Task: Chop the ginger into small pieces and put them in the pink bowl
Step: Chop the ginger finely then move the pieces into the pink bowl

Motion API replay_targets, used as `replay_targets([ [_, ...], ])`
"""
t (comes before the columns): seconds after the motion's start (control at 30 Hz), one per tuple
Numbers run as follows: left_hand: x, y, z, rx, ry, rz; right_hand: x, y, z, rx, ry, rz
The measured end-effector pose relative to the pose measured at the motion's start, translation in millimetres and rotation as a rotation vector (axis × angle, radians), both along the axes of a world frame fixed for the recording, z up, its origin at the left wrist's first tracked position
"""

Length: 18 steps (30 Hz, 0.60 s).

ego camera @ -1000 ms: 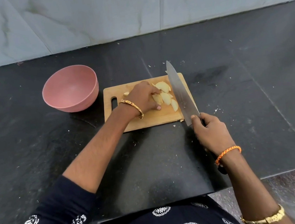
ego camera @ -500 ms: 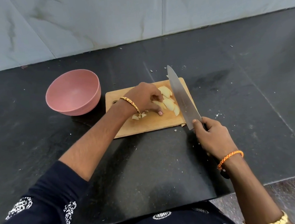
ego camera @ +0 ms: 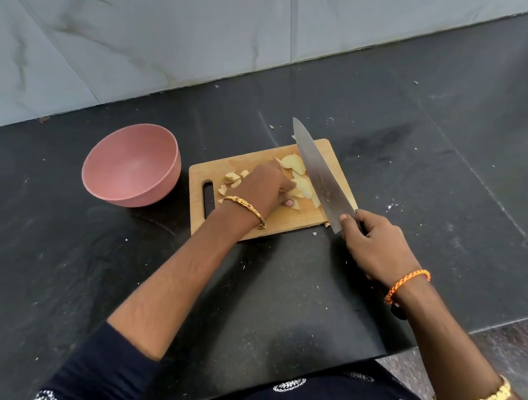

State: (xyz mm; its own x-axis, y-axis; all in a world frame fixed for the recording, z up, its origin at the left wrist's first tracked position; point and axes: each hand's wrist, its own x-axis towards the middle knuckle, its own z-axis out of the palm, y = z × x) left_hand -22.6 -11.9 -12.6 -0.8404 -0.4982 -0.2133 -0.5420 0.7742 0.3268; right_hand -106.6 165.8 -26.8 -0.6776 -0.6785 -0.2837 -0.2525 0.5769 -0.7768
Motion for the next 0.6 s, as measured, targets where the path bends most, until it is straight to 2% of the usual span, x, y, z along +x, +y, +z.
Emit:
replay_targets([
  [0.17, 1.6, 4.6, -6.1, -0.028, -0.001, -0.029, 2.0, -2.8, -1.7, 0.004, -0.002, -0.001],
  [0.37, 6.8, 1.9, -6.4, -0.044, 0.125, -0.056, -1.4, 0.6, -1.5, -0.012, -0.019, -0.004],
  [0.6, 3.8, 3.9, 1.1, -0.07, 0.073, -0.101, -2.7, 0.6, -1.1, -0.014, -0.016, -0.021],
])
